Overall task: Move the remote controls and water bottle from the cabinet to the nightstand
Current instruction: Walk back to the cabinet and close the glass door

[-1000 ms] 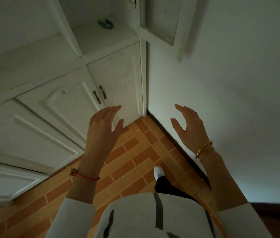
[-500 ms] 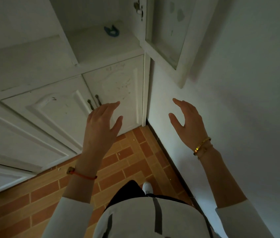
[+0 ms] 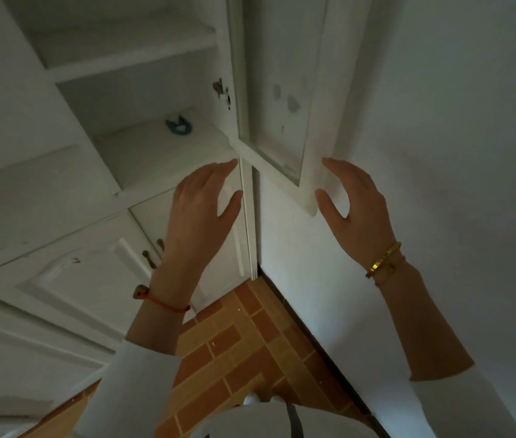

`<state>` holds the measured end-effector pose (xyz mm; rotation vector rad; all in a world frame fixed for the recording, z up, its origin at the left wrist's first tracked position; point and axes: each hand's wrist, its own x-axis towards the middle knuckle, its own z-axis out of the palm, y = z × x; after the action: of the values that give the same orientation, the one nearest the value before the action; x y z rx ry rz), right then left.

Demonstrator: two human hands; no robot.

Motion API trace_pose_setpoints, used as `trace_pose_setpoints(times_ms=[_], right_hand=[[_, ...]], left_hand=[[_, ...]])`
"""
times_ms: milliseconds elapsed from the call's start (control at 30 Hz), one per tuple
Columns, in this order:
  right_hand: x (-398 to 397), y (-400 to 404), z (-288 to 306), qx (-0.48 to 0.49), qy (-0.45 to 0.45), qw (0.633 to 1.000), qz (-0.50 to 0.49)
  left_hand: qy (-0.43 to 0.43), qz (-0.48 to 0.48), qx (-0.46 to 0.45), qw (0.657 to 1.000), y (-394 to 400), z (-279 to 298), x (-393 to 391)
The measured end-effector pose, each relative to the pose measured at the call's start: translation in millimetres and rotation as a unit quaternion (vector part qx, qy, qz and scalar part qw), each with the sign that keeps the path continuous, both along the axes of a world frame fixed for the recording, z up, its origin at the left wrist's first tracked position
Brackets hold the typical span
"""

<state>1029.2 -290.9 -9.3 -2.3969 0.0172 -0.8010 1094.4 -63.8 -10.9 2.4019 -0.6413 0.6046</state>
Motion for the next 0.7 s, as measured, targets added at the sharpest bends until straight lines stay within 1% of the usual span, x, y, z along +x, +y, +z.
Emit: trace_pose_setpoints(times_ms=[233,333,467,600,700], right_hand=[[32.3,-27.5,84.3,-0.04,-0.113,0.992,-0.037],[43.0,-38.6,122.4,-0.043,-0.155,0.986,-0.045],[56.5,-51.1,166.0,-0.038,-0.207,0.977,-0.044],[71.3,-60.8,195.2,-0.027,-0.239,0.969,-0.051],[83.7,-65.0,206.7,-0.014,-0.235,0.971,-0.052]], left_hand=[[-0.081,-0.067,-0.05,0.993,-59.8,84.6,46.1],[-0.132,-0.081,-0.076,0.985,-81.1,120.7,60.7],[-0.17,-0.091,-0.102,0.976,-100.4,163.8,77.3],[-0.2,-0.102,-0.118,0.967,-117.4,191.1,90.1],[-0.196,-0.115,-0.116,0.967,-133.4,196.6,95.8]])
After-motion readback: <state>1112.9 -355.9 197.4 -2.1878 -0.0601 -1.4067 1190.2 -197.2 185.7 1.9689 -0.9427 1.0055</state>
